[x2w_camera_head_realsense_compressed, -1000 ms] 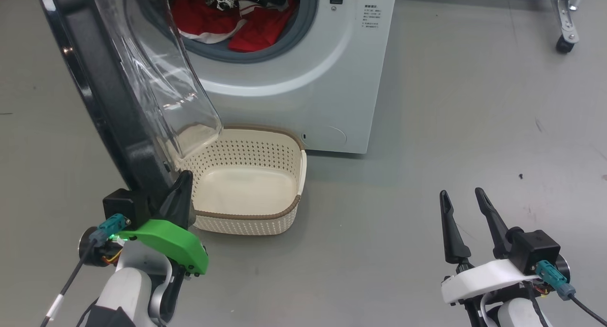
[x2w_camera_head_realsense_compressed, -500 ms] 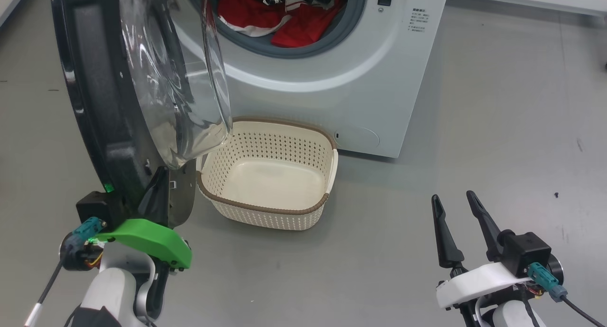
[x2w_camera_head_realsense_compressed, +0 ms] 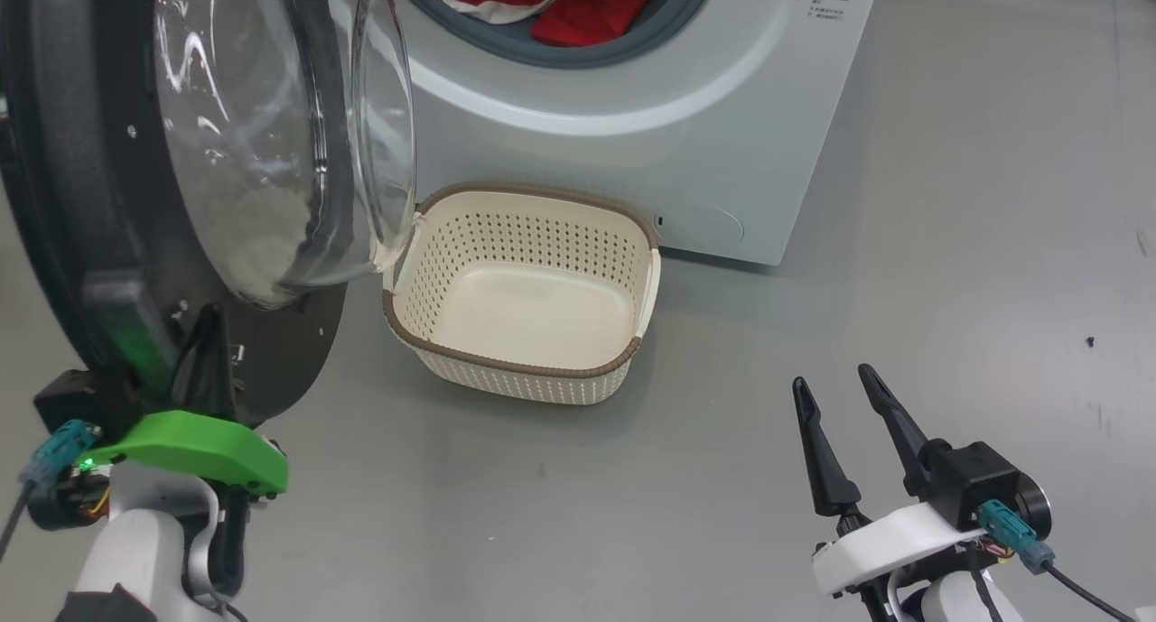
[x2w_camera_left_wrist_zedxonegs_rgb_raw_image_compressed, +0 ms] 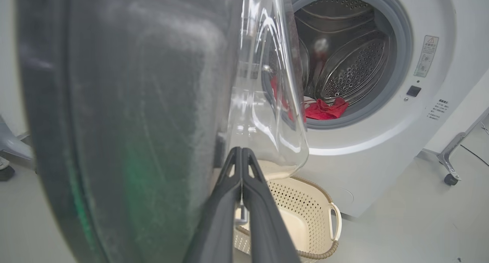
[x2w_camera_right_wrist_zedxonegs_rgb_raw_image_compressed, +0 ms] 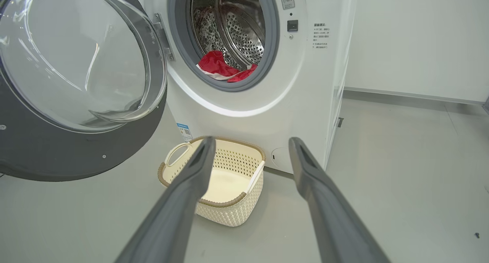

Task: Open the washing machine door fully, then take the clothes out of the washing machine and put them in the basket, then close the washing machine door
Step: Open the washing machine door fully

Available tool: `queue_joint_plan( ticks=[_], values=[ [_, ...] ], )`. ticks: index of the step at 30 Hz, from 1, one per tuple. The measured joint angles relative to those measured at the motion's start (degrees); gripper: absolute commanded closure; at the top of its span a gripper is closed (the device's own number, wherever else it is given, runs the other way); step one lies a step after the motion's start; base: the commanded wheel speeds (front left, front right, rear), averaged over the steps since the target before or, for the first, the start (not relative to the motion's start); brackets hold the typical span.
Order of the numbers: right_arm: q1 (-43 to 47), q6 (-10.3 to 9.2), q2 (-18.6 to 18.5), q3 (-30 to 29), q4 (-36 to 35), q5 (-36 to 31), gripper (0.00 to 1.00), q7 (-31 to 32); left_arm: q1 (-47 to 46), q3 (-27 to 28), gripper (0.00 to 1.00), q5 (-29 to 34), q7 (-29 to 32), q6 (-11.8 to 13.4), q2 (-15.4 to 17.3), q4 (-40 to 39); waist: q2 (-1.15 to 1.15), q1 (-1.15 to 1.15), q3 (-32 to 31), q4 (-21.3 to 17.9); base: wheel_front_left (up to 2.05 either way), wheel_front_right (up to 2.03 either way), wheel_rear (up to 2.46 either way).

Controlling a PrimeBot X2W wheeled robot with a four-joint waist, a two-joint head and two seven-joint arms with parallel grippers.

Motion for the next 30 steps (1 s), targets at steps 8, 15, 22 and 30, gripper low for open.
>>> queue_joint_plan(
  ticks=[8, 15, 22, 30],
  values=[
    [-0.6, 0.01, -0.79, 0.33, 0.08, -1.0, 0.0, 0.0, -0.12, 4.03, 1.0, -2.15, -0.75, 0.99, 1.37, -0.36, 0.0, 0.0, 3.43, 0.13, 0.0, 0.0, 0.0],
    [-2.46, 0.1, -1.44, 0.59, -0.01, -1.55, 0.0, 0.0, -1.33, 7.34, 1.0, -3.64, -1.51, 1.55, 2.98, -0.33, 0.0, 0.0, 6.38, 0.25, 0.0, 0.0, 0.0],
    [-4.49, 0.1, -2.34, 0.7, -0.47, -2.24, 0.0, 0.08, -4.02, 11.94, 1.0, -6.16, -2.3, 2.13, 5.45, -0.19, 0.0, 0.0, 10.17, 0.28, 0.0, 0.0, 0.0],
    [-6.34, 0.1, -3.41, 0.49, -0.93, -2.74, 0.0, 0.51, -7.0, 16.22, 1.0, -7.68, -3.04, 2.31, 8.45, 1.35, 0.0, 0.0, 14.33, 0.25, 0.0, 0.0, 0.0]
  ],
)
